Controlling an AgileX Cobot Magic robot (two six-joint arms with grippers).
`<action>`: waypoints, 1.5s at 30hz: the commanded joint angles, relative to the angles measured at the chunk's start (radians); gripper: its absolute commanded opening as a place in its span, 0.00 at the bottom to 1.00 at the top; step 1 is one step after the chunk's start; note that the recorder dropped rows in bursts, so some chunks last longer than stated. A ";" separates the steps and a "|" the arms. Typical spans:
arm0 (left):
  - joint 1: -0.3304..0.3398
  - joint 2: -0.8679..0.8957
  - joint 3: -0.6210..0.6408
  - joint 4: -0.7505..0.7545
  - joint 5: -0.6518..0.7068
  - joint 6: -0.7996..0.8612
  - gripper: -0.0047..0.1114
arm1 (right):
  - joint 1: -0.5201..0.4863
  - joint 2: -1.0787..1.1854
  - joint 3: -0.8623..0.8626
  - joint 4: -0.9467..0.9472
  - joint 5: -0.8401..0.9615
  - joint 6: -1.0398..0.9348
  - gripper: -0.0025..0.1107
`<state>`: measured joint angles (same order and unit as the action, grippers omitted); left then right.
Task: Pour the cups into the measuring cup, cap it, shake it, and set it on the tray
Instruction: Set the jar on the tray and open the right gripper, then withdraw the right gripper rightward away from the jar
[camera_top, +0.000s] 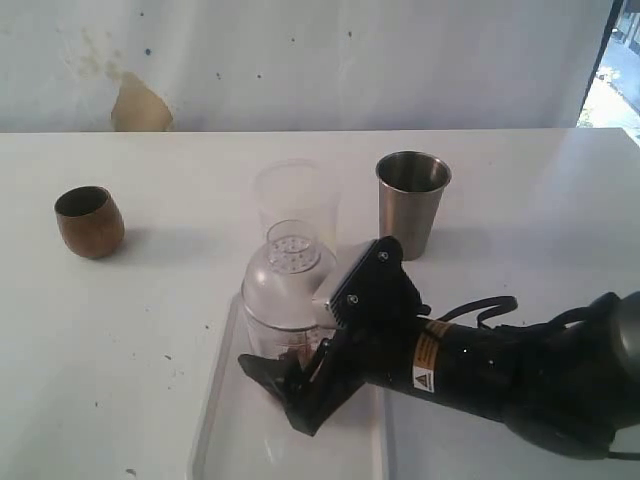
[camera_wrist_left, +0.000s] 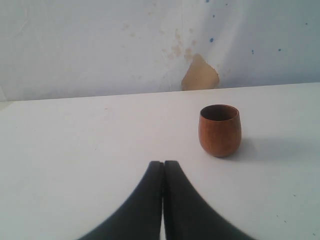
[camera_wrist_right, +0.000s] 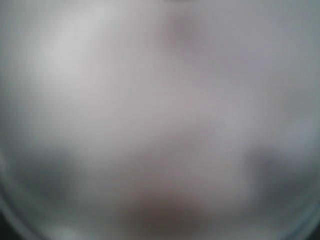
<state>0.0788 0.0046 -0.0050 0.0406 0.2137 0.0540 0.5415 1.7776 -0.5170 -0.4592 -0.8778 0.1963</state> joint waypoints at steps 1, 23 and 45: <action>-0.001 -0.005 0.005 -0.007 -0.011 -0.001 0.05 | -0.004 -0.064 -0.006 -0.056 0.094 -0.006 0.94; -0.001 -0.005 0.005 -0.007 -0.011 -0.001 0.05 | -0.004 -0.360 0.059 -0.094 0.412 0.119 0.94; -0.001 -0.005 0.005 -0.007 -0.011 -0.001 0.05 | -0.004 -0.876 0.111 -0.124 0.846 0.409 0.66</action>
<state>0.0788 0.0046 -0.0050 0.0406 0.2137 0.0540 0.5415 0.9768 -0.4111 -0.5836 -0.0844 0.5987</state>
